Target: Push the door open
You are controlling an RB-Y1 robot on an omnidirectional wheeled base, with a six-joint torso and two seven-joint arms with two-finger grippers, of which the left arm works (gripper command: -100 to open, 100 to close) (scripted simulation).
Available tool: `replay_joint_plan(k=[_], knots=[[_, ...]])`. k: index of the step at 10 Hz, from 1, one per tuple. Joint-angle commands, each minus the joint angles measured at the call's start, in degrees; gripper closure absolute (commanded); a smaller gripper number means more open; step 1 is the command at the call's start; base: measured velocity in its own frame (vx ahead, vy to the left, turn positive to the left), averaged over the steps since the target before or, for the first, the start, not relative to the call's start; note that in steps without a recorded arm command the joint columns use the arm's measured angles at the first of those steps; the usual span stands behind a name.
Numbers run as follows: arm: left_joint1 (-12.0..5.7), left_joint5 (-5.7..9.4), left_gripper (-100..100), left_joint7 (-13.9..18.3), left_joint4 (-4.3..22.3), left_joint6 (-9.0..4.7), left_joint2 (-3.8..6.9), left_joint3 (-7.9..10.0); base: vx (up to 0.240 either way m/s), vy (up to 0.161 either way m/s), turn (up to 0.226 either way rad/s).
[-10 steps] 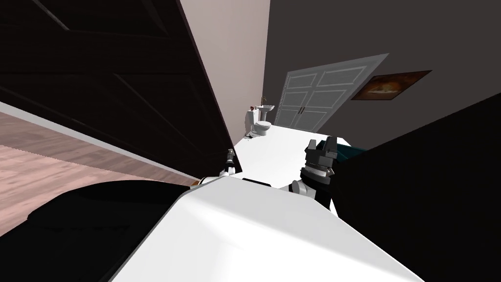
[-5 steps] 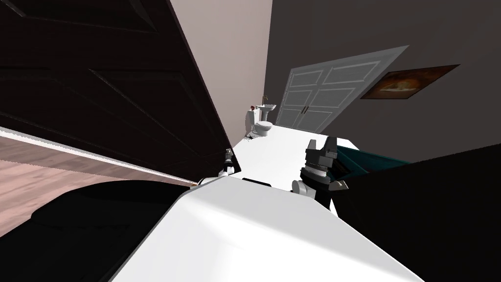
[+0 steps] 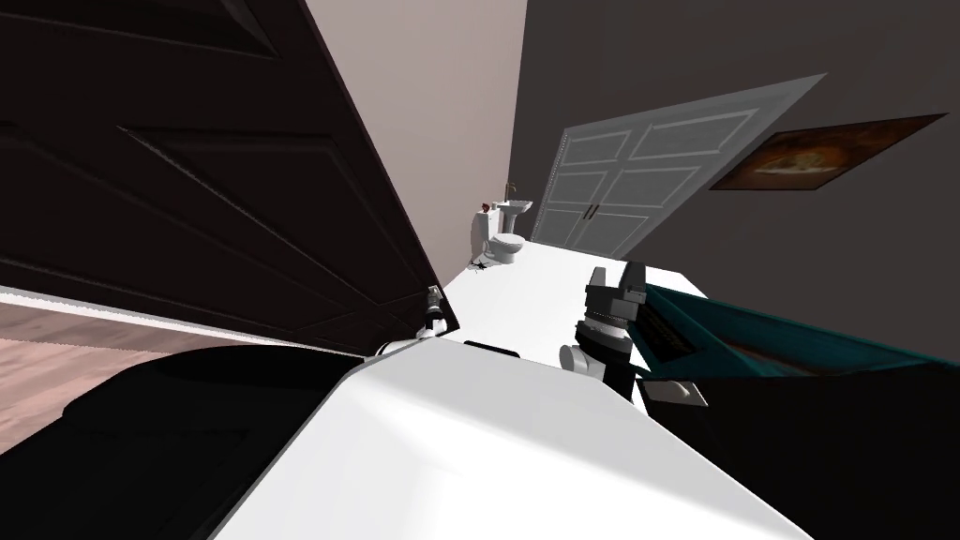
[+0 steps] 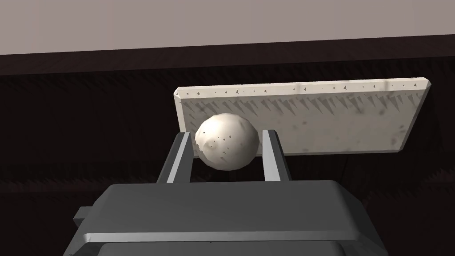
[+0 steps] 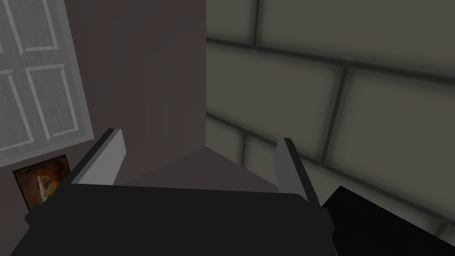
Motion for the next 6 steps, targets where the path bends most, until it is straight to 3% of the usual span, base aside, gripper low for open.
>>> replay_joint_plan(k=[1, 3, 6], knots=[[-0.4, 0.67, 100, -0.2, 0.7, -0.27, 0.79, 1.0, 0.219, 0.004, 0.045], [-0.2, 0.73, 100, -0.2, 0.8, -0.19, 0.65, 1.04, 0.138, -0.003, 0.03], [0.06, 2.18, 100, -1.1, 0.6, -0.29, 1.29, 3.13, 0.186, 0.017, 0.037]])
